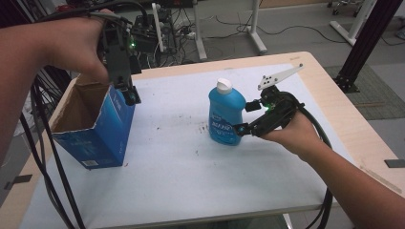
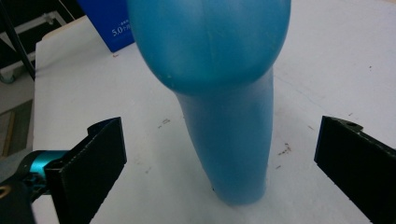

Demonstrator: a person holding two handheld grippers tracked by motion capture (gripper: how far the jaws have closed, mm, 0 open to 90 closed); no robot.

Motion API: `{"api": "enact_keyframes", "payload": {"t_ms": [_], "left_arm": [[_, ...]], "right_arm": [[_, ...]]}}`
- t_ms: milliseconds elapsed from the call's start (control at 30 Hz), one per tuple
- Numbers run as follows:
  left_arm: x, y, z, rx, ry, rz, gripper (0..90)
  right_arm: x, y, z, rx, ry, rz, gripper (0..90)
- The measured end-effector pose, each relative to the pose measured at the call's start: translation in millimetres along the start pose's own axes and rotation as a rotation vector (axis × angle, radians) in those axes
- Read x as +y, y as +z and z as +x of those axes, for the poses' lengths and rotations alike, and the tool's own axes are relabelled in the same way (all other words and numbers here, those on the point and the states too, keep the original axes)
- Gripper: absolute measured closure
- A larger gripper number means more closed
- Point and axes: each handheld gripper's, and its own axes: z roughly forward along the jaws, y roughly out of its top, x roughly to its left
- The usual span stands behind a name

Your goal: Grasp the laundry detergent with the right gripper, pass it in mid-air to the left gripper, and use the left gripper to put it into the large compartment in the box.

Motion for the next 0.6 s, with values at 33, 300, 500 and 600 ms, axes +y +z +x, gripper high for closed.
{"api": "enact_keyframes", "payload": {"t_ms": [33,300,500,600], "left_arm": [[-0.1,0.1,0.0,0.0,-0.001,0.001,1.7],[-0.7,-0.1,-0.3,0.0,0.001,0.001,1.7],[-2.6,-0.5,-0.8,0.003,-0.002,0.006,1.7],[-3.6,-0.5,-0.9,0.002,-0.005,0.006,1.7]], "right_arm": [[-0.9,1.2,-0.3,0.003,0.008,-0.002,1.2],[-6.8,17.4,-4.1,0.019,0.035,-0.032,1.2],[-10.0,27.9,-6.7,0.012,0.042,-0.056,1.2],[-11.4,32.2,-7.9,0.008,0.048,-0.075,1.2]]}}
